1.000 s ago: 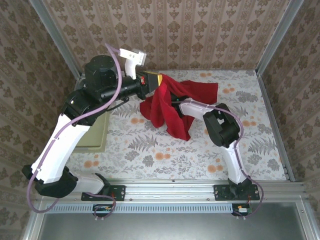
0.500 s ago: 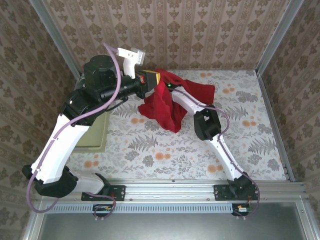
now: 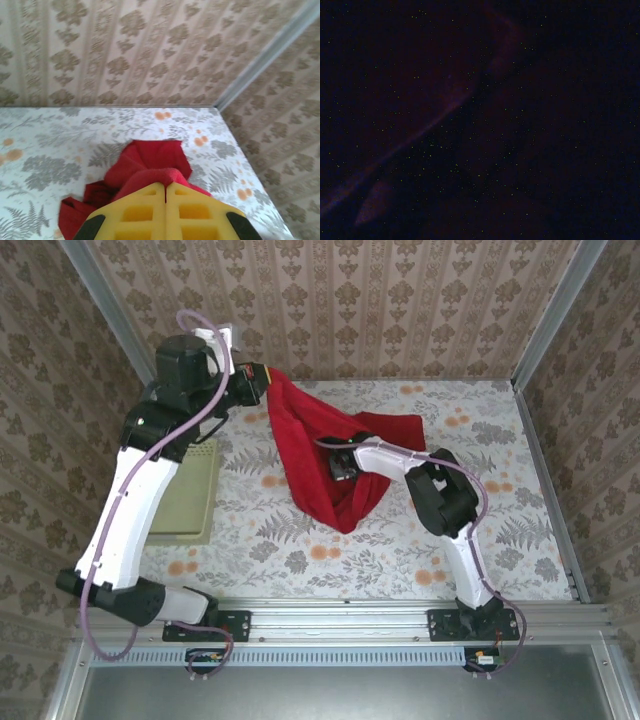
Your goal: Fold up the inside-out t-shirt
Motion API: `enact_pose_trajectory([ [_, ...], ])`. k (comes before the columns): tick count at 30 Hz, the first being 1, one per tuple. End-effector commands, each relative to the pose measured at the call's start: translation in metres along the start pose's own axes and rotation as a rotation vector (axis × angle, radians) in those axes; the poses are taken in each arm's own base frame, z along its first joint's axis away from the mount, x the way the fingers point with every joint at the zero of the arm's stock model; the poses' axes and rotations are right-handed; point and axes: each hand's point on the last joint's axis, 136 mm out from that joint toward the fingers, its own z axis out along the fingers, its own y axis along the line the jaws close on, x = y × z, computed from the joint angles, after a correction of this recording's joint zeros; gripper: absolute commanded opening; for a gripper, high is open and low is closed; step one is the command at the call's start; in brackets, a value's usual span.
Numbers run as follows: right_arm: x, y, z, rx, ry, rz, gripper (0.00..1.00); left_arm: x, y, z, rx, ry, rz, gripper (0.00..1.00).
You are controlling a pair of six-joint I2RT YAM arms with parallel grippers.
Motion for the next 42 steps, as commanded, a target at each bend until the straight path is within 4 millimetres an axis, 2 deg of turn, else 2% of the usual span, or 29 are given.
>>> enact_pose_trajectory([
  [1, -0.012, 0.025, -0.034, -0.154, -0.148, -0.037, 0.0, 0.012, 0.042, 0.034, -0.085, 0.053, -0.078, 0.0],
  [5, 0.011, 0.034, -0.06, -0.224, -0.222, -0.081, 0.0, 0.041, 0.096, 0.069, -0.253, 0.154, -0.097, 0.0],
  [8, 0.025, 0.039, -0.078, -0.296, -0.277, -0.096, 0.0, 0.068, 0.129, 0.092, -0.346, 0.242, -0.121, 0.0],
  [12, 0.042, 0.049, -0.1, -0.428, -0.336, -0.109, 0.0, 0.096, 0.172, 0.11, -0.509, 0.34, -0.107, 0.0],
  [18, 0.065, 0.055, -0.122, -0.483, -0.376, -0.188, 0.0, 0.114, 0.203, 0.127, -0.622, 0.404, -0.085, 0.0],
  [23, 0.069, 0.047, -0.136, -0.499, -0.419, -0.191, 0.0, 0.13, 0.216, 0.136, -0.672, 0.471, -0.064, 0.0],
  [28, 0.065, 0.032, -0.147, -0.479, -0.482, -0.138, 0.0, 0.155, 0.202, 0.138, -0.599, 0.544, -0.062, 0.0],
  [30, 0.061, 0.025, -0.155, -0.477, -0.519, -0.105, 0.0, 0.164, 0.197, 0.131, -0.581, 0.562, -0.064, 0.02],
  [32, 0.06, 0.021, -0.154, -0.471, -0.52, -0.09, 0.0, 0.171, 0.197, 0.124, -0.574, 0.562, -0.073, 0.03],
  [34, 0.062, 0.022, -0.148, -0.462, -0.498, -0.095, 0.0, 0.175, 0.19, 0.12, -0.532, 0.559, -0.081, 0.12],
  [35, 0.066, 0.025, -0.137, -0.452, -0.461, -0.104, 0.0, 0.176, 0.182, 0.118, -0.495, 0.554, -0.081, 0.19],
  [38, 0.069, 0.03, -0.128, -0.454, -0.429, -0.105, 0.0, 0.177, 0.138, 0.108, -0.351, 0.514, -0.006, 0.35],
  [40, 0.067, 0.031, -0.126, -0.454, -0.433, -0.097, 0.0, 0.184, 0.099, 0.103, -0.193, 0.485, 0.057, 0.48],
  [42, 0.066, 0.033, -0.126, -0.458, -0.429, -0.094, 0.0, 0.2, 0.054, 0.095, 0.03, 0.443, 0.081, 0.56],
])
